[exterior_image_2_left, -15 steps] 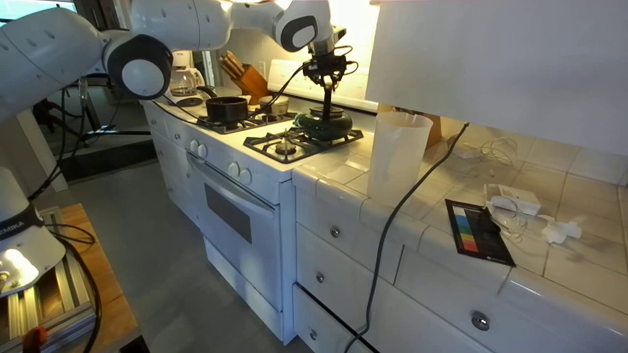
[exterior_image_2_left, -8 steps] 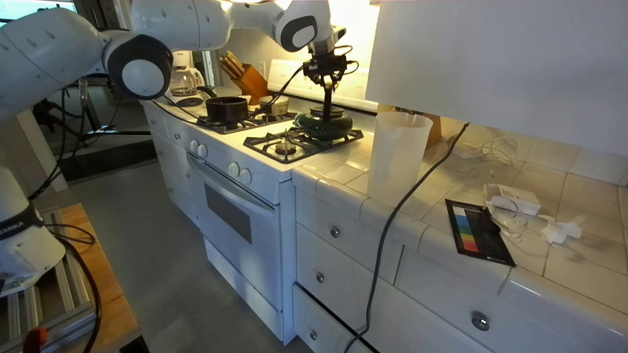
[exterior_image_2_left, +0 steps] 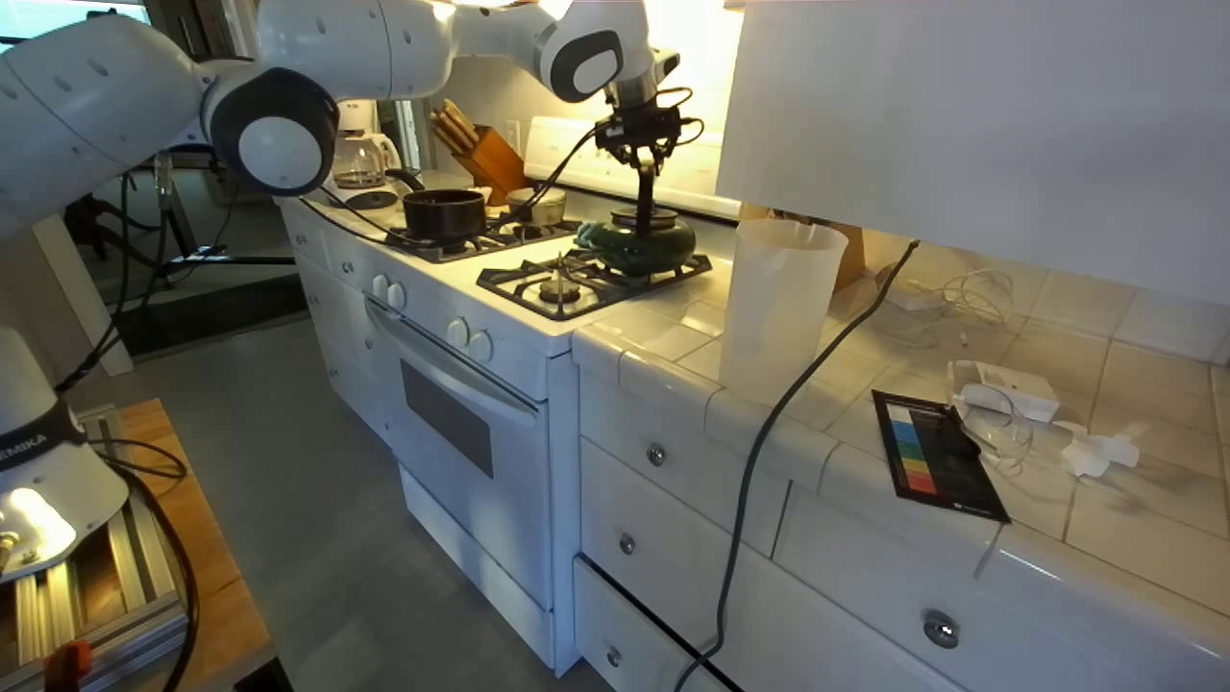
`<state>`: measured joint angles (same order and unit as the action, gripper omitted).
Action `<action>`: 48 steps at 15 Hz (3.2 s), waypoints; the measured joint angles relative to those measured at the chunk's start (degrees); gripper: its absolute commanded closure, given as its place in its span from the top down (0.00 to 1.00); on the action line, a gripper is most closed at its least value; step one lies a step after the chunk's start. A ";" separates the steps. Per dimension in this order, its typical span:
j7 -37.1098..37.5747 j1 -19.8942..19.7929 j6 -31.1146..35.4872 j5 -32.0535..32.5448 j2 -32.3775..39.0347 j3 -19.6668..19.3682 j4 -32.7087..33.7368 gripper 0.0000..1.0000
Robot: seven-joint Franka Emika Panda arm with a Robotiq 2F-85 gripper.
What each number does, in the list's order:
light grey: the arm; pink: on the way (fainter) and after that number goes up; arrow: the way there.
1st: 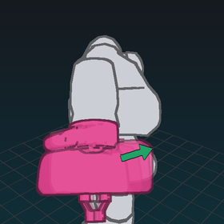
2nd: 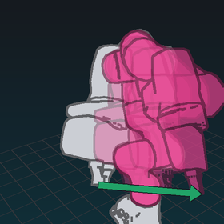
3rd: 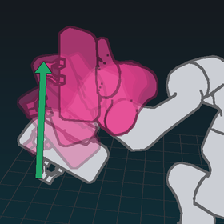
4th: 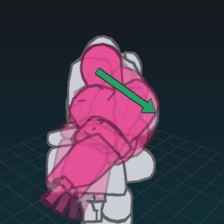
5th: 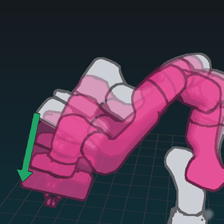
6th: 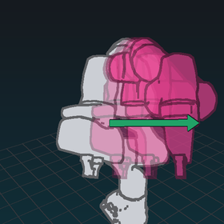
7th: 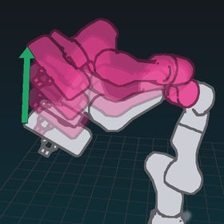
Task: Move the jar and the tea kettle to the left
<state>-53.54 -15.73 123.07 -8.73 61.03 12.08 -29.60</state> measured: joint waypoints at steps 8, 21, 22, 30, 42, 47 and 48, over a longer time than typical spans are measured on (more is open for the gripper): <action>9.03 -0.55 2.43 0.00 -0.23 -0.16 1.60 0.07; 16.51 0.04 -5.11 0.89 -1.89 -6.05 4.27 0.07; 17.98 0.05 -5.13 1.18 -1.98 -6.66 4.27 0.07; 30.56 0.46 -5.23 5.23 -4.11 -12.12 4.27 0.07; 38.13 2.78 -6.37 6.70 -4.05 -14.14 3.37 0.07; 40.11 8.33 -7.26 11.92 -0.71 -16.52 3.48 0.07; 41.60 10.04 -7.18 13.30 -0.67 -17.45 3.48 0.07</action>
<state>-11.94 -5.69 115.89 4.57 60.36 -5.38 -26.12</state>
